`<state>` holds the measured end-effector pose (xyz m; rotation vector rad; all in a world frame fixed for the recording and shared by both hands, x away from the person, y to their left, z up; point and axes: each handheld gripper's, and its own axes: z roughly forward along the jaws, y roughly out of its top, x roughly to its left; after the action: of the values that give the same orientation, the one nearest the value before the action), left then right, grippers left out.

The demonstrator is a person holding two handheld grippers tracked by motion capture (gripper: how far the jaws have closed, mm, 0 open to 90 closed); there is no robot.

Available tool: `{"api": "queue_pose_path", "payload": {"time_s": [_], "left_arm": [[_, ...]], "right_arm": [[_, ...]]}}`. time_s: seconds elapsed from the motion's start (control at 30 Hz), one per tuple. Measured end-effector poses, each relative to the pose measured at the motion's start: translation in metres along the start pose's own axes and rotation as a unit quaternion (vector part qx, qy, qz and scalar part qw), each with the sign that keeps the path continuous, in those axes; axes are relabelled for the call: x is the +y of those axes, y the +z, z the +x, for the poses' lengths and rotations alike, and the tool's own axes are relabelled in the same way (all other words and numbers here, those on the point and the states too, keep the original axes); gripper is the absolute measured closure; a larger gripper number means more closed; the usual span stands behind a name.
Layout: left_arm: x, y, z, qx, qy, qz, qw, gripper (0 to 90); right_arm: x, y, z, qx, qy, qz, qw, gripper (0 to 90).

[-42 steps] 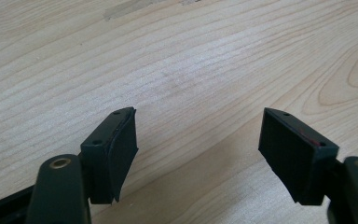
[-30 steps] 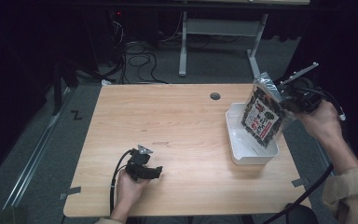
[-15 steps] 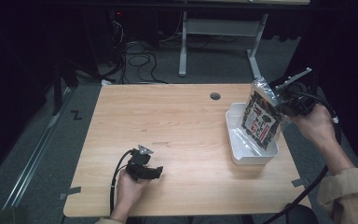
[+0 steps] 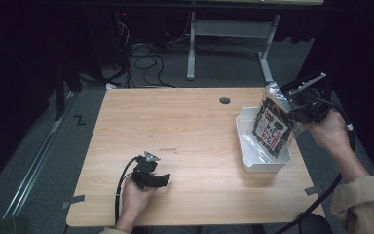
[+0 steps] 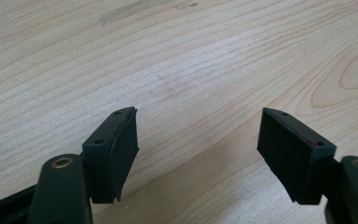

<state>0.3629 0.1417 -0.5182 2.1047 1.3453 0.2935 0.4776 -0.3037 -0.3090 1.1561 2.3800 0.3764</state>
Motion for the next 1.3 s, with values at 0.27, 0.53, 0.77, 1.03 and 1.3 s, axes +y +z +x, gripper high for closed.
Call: {"api": "queue_pose_path", "payload": {"time_s": [0.27,0.53,0.77,1.03,1.3], "left_arm": [[0.0,-0.001,0.0,0.002,-0.001,-0.002,1.0,29.4],[0.0,-0.001,0.0,0.001,0.0,-0.002,1.0,30.5],[0.0,-0.001,0.0,0.001,0.0,-0.001,1.0,30.5],[0.0,0.0,0.0,0.002,0.0,-0.001,1.0,30.4],[0.0,0.0,0.0,0.001,0.0,0.0,1.0,30.4]], "right_arm": [[-0.002,0.006,0.001,-0.018,-0.005,0.007,0.9998,79.5],[-0.004,0.002,-0.005,-0.021,0.012,-0.012,0.9996,60.6],[-0.006,0.001,-0.009,-0.027,0.024,-0.017,0.9992,53.4],[-0.009,0.0,-0.014,-0.032,0.04,-0.017,0.9985,50.8],[-0.01,-0.003,-0.015,-0.033,0.042,-0.028,0.9982,49.9]]}}
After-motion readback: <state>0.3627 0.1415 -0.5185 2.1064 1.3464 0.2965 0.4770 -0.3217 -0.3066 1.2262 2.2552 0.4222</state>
